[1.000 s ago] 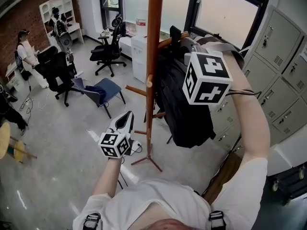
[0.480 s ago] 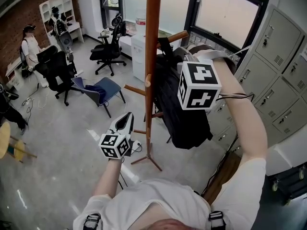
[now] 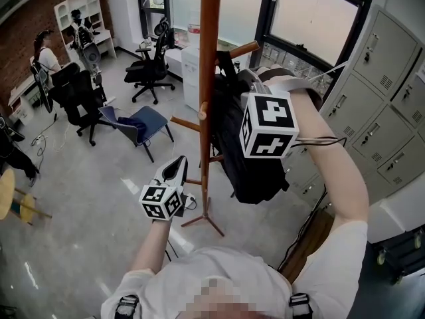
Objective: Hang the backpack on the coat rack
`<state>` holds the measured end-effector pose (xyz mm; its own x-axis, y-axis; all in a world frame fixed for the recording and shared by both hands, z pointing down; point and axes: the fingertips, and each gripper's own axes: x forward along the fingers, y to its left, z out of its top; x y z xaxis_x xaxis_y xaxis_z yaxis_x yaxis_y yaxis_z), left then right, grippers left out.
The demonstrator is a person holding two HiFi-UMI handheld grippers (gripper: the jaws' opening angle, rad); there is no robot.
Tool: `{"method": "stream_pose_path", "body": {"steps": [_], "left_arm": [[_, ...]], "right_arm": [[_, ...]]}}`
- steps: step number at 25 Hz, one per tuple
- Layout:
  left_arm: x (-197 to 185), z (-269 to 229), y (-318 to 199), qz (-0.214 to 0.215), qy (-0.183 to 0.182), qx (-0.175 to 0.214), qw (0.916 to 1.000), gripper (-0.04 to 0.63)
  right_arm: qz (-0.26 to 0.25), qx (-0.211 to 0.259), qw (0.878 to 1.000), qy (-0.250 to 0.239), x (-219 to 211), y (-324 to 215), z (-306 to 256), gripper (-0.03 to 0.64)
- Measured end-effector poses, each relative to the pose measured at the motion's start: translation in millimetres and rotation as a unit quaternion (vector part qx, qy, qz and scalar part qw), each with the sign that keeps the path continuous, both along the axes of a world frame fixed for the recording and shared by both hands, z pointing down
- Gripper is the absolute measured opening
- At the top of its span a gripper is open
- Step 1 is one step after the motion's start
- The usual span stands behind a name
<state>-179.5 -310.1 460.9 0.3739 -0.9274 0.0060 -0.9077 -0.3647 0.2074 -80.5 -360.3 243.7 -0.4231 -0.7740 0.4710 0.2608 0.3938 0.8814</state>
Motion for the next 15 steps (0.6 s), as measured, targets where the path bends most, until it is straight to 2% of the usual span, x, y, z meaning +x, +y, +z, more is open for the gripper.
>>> {"method": "stream_pose_path", "body": {"steps": [15], "left_arm": [[3.6,-5.5,2.6,-0.003,-0.004,0.005,1.0,0.011]], "right_arm": [[0.006,0.008,1.0,-0.023,-1.7,-1.5,-0.7,0.081]]}}
